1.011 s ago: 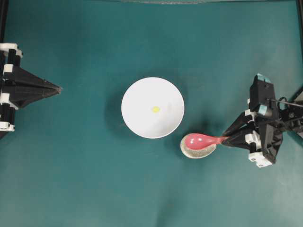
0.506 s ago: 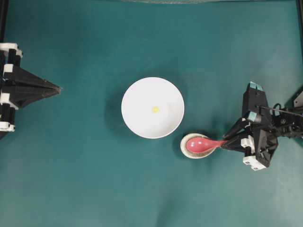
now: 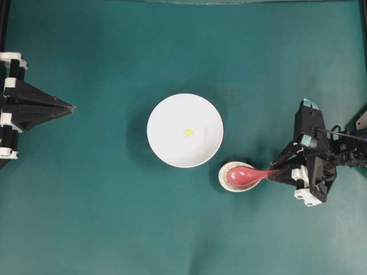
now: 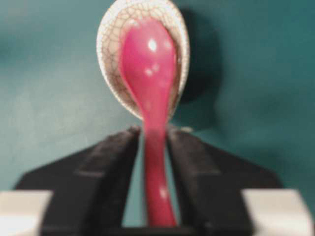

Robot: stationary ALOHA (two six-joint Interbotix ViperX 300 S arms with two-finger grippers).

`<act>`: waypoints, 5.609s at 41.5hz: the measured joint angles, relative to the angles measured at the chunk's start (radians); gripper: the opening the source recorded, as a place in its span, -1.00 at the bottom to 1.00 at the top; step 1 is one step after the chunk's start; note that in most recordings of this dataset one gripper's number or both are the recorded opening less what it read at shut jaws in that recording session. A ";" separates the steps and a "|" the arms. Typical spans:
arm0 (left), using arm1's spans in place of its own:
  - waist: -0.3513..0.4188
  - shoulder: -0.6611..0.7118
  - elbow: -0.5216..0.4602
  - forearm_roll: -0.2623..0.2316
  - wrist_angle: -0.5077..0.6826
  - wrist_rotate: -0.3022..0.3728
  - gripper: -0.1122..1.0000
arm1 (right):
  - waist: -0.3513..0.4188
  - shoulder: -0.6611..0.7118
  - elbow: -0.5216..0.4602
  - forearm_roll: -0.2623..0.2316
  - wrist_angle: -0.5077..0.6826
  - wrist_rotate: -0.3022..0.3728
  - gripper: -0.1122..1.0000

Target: Scoop the yellow hexagonal prism block from the bowl with a spoon using the right arm.

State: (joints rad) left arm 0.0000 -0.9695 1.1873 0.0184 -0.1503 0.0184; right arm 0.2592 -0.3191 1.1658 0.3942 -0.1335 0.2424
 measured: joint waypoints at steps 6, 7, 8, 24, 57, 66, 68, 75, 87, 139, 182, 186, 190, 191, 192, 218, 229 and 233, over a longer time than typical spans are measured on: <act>0.000 0.000 0.000 0.000 -0.002 0.000 -0.80 | 0.002 -0.011 0.002 -0.002 0.000 -0.003 0.11; 0.000 0.000 0.002 0.000 -0.002 0.000 -0.80 | 0.002 -0.014 0.003 -0.003 0.000 -0.005 0.10; 0.000 0.000 0.000 0.000 -0.002 0.000 -0.80 | 0.002 -0.018 0.003 -0.006 0.000 -0.006 0.10; 0.000 0.002 0.002 0.000 0.000 0.000 -0.80 | 0.008 -0.061 0.058 -0.183 -0.187 -0.069 0.10; 0.000 0.003 0.002 0.000 -0.002 0.000 -0.80 | 0.244 0.431 0.170 0.138 -1.101 -0.184 0.09; 0.000 0.003 0.000 0.000 0.000 0.000 -0.80 | 0.347 0.538 0.146 0.233 -1.177 -0.184 0.09; 0.000 0.003 0.000 0.000 0.000 0.000 -0.80 | 0.357 0.543 0.146 0.239 -1.190 -0.184 0.09; 0.000 0.003 0.000 0.000 0.000 0.000 -0.80 | 0.374 0.549 0.149 0.249 -1.216 -0.184 0.09; 0.000 0.003 0.002 0.000 0.000 0.000 -0.80 | 0.379 0.552 0.153 0.249 -1.183 -0.173 0.09; 0.000 0.003 0.000 0.000 0.000 0.000 -0.80 | 0.379 0.597 0.147 0.256 -1.138 -0.117 -0.20; 0.000 0.003 0.000 0.000 0.000 -0.003 -0.80 | 0.176 -0.038 0.133 0.256 -0.552 -0.357 -0.39; 0.000 0.003 0.000 0.000 0.000 -0.003 -0.80 | 0.074 -0.130 0.089 0.258 -0.365 -0.430 -0.39; 0.000 0.003 0.000 0.000 0.000 -0.003 -0.80 | -0.026 -0.196 0.029 0.256 -0.193 -0.488 -0.39; 0.000 0.003 0.000 0.000 0.000 -0.003 -0.80 | -0.054 -0.210 0.012 0.256 -0.150 -0.502 -0.39; 0.000 0.003 0.000 0.000 0.000 -0.002 -0.80 | -0.077 -0.219 -0.003 0.256 -0.110 -0.514 -0.39; 0.000 0.003 0.000 0.000 0.000 0.011 -0.80 | -0.466 -0.003 -0.419 0.138 0.634 -0.584 -0.39; 0.000 0.009 0.000 0.000 0.000 0.011 -0.80 | -0.486 0.161 -0.618 0.072 0.902 -0.560 -0.39; 0.000 0.009 0.000 0.000 0.000 0.011 -0.80 | -0.485 0.213 -0.681 0.028 0.983 -0.518 -0.39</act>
State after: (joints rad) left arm 0.0000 -0.9603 1.1873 0.0184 -0.1503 0.0291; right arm -0.2255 -0.1058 0.4847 0.4218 0.8498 -0.2761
